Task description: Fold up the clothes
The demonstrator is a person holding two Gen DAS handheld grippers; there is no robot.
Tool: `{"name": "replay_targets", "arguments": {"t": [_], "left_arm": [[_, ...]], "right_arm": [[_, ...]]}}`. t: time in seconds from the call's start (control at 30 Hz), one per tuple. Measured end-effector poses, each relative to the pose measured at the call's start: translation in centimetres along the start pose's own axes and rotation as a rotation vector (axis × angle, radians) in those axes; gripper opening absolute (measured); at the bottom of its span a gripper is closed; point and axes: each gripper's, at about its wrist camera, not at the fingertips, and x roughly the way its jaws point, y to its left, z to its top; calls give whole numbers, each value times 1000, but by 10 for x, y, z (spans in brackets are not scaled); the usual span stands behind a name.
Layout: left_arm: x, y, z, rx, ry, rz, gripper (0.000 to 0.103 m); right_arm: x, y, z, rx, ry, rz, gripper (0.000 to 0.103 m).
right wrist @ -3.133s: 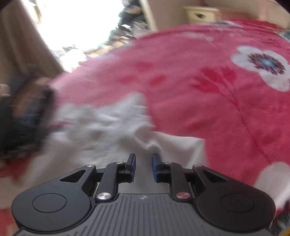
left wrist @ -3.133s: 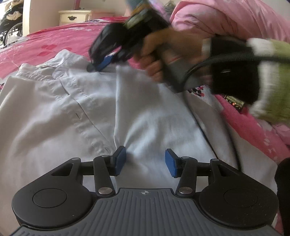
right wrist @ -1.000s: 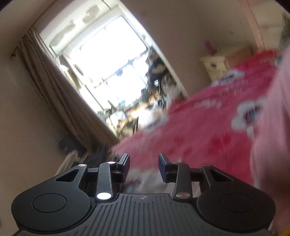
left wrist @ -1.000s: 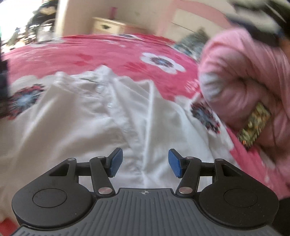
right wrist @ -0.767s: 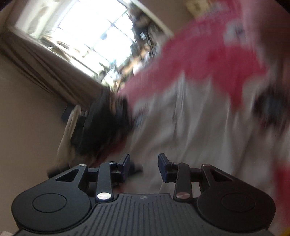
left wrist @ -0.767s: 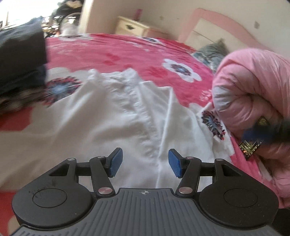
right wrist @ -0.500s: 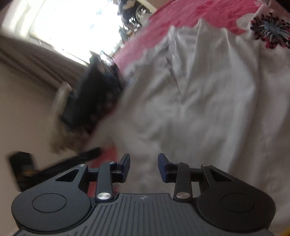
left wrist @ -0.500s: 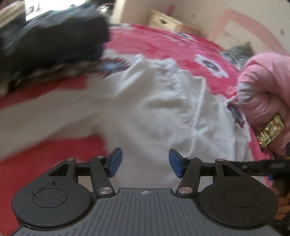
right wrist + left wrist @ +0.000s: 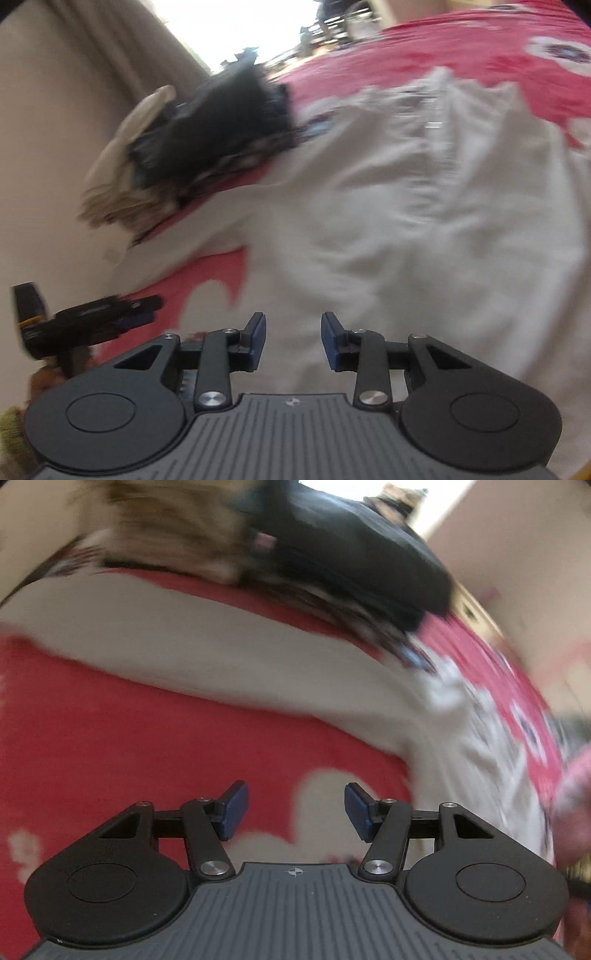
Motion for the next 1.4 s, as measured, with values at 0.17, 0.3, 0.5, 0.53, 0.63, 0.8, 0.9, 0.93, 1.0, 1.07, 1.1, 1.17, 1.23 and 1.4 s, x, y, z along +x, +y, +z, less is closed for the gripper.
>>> {"name": "replay_targets", "arguments": {"t": [0.17, 0.3, 0.5, 0.53, 0.63, 0.8, 0.9, 0.93, 1.0, 1.07, 1.1, 1.17, 1.23, 1.4], "left_arm": [[-14, 55, 23, -211, -111, 50, 61], [-22, 103, 40, -422, -217, 89, 65], [-1, 144, 58, -631, -231, 152, 65], [2, 145, 60, -643, -245, 152, 65], [8, 149, 71, -659, -289, 173, 55], [9, 146, 86, -597, -359, 201, 11], [3, 127, 94, -487, -396, 159, 2], [-1, 113, 95, -432, -404, 133, 2], [-11, 83, 95, -327, -411, 64, 1], [-25, 48, 93, -229, -415, -17, 1], [-33, 27, 91, -175, -418, -71, 1], [-47, -12, 84, -68, -426, -166, 1], [-63, -57, 71, 72, -425, -265, 1], [-95, -158, 20, 430, -388, -479, 1]], "right_arm": [[26, 35, 9, -7, 56, 121, 37], [40, 48, 4, 31, 91, 184, 37], [53, 55, -4, 55, 122, 199, 38], [54, 54, -4, 57, 124, 197, 38], [52, 51, -7, 65, 122, 186, 38], [40, 36, -7, 88, 97, 149, 38], [25, 22, -8, 107, 68, 120, 38], [18, 16, -9, 115, 57, 112, 38], [2, 3, -9, 138, 35, 102, 38], [-18, -13, -11, 184, 11, 113, 38], [-28, -21, -13, 209, -1, 123, 38], [-49, -37, -15, 256, -26, 133, 38], [-73, -53, -20, 292, -60, 120, 38], [-131, -93, -39, 406, -177, 99, 38]]}}
